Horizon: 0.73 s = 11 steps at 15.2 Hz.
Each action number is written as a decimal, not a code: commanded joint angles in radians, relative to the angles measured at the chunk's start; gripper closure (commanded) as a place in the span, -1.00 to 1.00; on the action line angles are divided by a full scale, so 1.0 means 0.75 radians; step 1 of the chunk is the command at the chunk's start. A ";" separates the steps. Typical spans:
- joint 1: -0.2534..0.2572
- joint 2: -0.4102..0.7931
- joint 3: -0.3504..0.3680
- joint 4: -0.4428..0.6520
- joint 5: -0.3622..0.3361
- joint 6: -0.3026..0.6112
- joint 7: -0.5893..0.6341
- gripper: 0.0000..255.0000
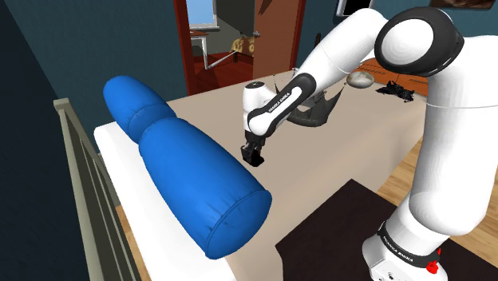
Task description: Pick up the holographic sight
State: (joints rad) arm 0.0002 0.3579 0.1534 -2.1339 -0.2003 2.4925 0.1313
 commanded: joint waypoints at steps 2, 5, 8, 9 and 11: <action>0.000 0.002 0.000 -0.001 0.000 0.000 0.000 1.00; 0.000 0.001 0.000 -0.001 0.000 -0.001 0.000 1.00; -0.004 -0.027 0.006 0.000 0.011 -0.029 -0.009 1.00; -0.005 -0.041 0.008 0.002 0.016 -0.044 -0.013 1.00; -0.008 -0.067 0.013 0.005 0.027 -0.073 -0.022 1.00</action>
State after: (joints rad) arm -0.0044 0.3174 0.1617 -2.1326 -0.1844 2.4497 0.1189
